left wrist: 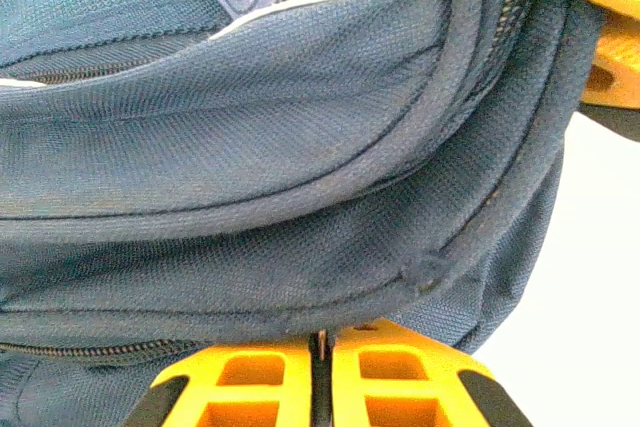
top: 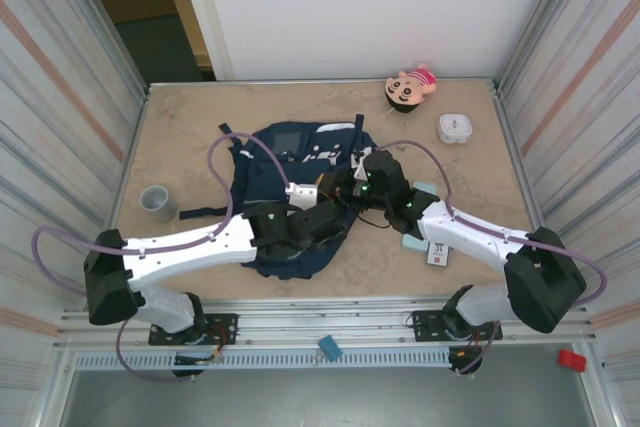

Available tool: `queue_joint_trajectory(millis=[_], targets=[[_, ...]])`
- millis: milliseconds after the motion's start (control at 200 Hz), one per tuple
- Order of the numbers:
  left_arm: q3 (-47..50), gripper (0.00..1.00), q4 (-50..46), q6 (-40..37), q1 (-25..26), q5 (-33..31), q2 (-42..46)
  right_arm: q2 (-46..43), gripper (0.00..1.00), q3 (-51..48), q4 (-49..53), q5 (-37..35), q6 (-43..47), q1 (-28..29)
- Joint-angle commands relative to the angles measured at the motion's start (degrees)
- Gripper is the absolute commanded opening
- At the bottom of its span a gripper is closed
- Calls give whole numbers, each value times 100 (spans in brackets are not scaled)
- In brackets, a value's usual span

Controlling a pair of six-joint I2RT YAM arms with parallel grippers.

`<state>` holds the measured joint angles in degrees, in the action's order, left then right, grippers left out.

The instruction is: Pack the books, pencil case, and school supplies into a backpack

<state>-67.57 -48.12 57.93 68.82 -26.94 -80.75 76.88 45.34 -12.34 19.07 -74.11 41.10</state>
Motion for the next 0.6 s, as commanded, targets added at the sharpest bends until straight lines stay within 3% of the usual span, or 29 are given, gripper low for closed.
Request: queue_joint_trajectory(millis=[0,406,451,526,596], targets=[[300,0,-27,-176,-118,-41,352,-268,0,237,-271,455,295,-252],[1827,0,1382,-1345,-314,407,1727,191,0,711,278,2311,804,-1257],[1958,0,1615,-1561,-344,510,1835,213,11,789,442,2363,921,-1304],[2071,0,2045,-1819,-364,660,1931,185,40,762,425,2256,835,-1243],[2136,0,2468,-1925,-361,779,1928,73,53,503,51,2030,381,-1052]])
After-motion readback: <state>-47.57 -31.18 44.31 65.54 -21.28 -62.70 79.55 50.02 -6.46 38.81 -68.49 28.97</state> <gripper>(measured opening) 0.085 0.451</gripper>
